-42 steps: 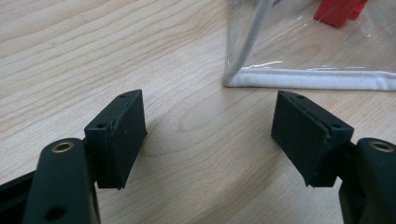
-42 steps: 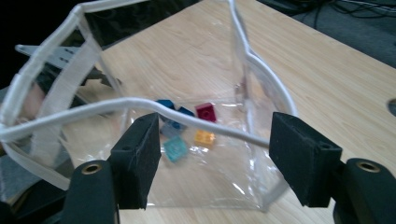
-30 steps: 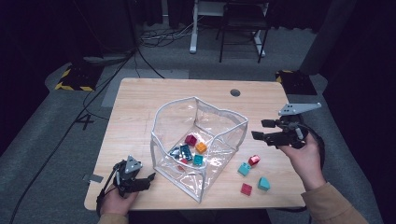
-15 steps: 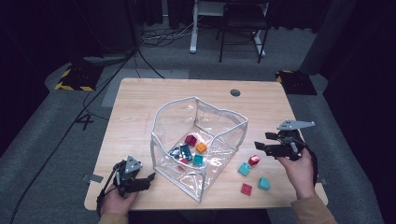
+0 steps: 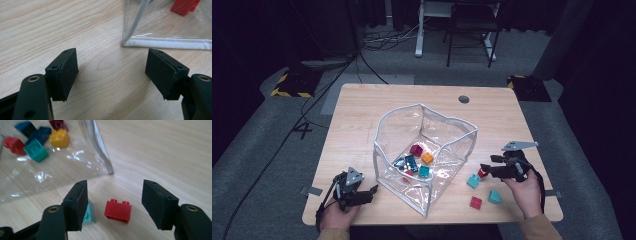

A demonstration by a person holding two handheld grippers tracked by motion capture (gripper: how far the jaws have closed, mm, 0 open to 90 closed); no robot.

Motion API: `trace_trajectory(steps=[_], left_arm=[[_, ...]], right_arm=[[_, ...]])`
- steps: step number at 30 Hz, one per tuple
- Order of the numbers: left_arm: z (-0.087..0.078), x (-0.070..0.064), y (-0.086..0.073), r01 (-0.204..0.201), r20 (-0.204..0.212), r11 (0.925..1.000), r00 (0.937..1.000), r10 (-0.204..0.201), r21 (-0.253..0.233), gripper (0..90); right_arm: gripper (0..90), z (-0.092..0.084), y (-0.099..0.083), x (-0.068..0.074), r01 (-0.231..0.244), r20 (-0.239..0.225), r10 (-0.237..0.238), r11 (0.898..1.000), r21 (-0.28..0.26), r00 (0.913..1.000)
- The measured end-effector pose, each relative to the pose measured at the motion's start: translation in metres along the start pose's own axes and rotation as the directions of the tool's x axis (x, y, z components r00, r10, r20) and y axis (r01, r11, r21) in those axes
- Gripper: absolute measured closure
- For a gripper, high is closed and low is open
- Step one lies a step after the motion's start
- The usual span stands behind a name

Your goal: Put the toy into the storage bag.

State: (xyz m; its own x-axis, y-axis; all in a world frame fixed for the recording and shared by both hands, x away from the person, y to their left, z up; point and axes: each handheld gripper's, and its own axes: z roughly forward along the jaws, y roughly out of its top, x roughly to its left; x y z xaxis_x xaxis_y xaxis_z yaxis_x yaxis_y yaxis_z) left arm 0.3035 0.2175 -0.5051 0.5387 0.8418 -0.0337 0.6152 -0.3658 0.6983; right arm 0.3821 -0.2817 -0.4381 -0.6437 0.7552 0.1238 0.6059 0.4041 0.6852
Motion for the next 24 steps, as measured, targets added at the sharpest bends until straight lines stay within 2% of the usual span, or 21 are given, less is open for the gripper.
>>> trace_trajectory(steps=[1, 6, 11, 12, 14, 15, 24], left_arm=[[0.0, 0.0, 0.0, 0.0, 0.0, 1.0, 1.0, 0.0, 0.0, 26.6], [0.0, 0.0, 0.0, 0.0, -0.001, 1.0, 1.0, 0.0, -0.001, 26.6], [0.0, 0.0, 0.0, -0.001, -0.001, 1.0, 1.0, 0.001, -0.001, 26.6], [0.0, 0.0, 0.0, -0.001, -0.001, 1.0, 1.0, 0.001, -0.001, 26.6], [0.0, 0.0, 0.0, -0.001, -0.001, 1.0, 1.0, 0.001, -0.001, 26.6], [0.0, 0.0, 0.0, -0.001, -0.001, 1.0, 1.0, 0.001, -0.001, 26.6], [0.0, 0.0, 0.0, -0.001, -0.001, 1.0, 1.0, 0.001, -0.001, 26.6]], right_arm=[[38.4, 0.008, -0.005, 0.0, 0.006, 0.006, -0.006, 1.0, 0.026, 1.0], [40.1, 0.019, -0.01, 0.0, -0.002, 0.02, 0.0, 0.998, 0.064, 0.9998], [45.9, 0.028, -0.015, -0.003, -0.015, 0.039, 0.011, 0.995, 0.096, 0.9992], [49.5, 0.031, -0.016, -0.004, -0.017, 0.047, 0.012, 0.994, 0.106, 0.9988], [51.4, 0.032, -0.017, -0.004, -0.017, 0.051, 0.012, 0.994, 0.107, 0.9986], [56.0, 0.033, -0.019, -0.005, -0.022, 0.05, 0.017, 0.993, 0.114, 0.9986], [58.6, 0.031, -0.02, -0.006, -0.024, 0.06, 0.018, 0.995, 0.1, 0.998]])
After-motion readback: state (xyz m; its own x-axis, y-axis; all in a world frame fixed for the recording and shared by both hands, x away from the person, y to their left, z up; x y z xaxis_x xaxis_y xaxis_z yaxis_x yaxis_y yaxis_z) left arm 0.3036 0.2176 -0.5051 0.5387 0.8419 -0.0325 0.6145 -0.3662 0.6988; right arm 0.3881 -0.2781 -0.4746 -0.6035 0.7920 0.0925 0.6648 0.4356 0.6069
